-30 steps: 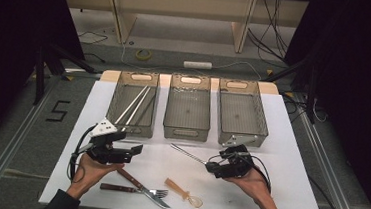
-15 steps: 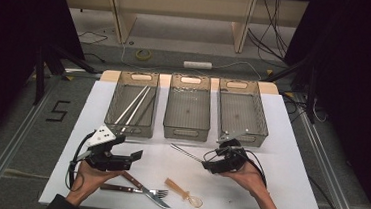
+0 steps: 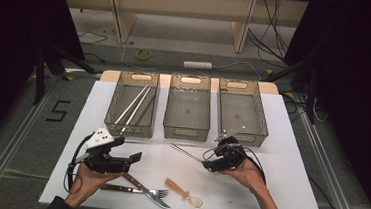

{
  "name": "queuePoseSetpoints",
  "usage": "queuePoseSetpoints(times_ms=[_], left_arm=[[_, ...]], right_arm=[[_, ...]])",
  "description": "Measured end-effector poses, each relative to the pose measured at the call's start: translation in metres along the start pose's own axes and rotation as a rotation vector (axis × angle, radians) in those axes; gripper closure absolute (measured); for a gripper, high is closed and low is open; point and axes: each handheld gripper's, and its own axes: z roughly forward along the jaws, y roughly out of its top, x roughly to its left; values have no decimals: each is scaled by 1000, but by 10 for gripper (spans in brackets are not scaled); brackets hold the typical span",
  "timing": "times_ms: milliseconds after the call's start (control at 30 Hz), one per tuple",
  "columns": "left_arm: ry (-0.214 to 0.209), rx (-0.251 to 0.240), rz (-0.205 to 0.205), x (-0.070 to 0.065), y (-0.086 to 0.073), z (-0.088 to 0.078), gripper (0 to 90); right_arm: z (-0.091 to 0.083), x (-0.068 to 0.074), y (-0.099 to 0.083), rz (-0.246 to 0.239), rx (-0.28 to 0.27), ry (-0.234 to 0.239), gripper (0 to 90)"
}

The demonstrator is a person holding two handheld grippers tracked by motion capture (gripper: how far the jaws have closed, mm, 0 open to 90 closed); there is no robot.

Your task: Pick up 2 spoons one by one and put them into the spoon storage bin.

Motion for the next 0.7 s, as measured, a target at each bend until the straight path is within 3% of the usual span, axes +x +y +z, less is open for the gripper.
queuePoseSetpoints(times_ms=[700], left_arm=[[-13, 18, 49, -10, -3, -2, 163]], right_arm=[[14, -5, 1, 5, 105, 9, 475]])
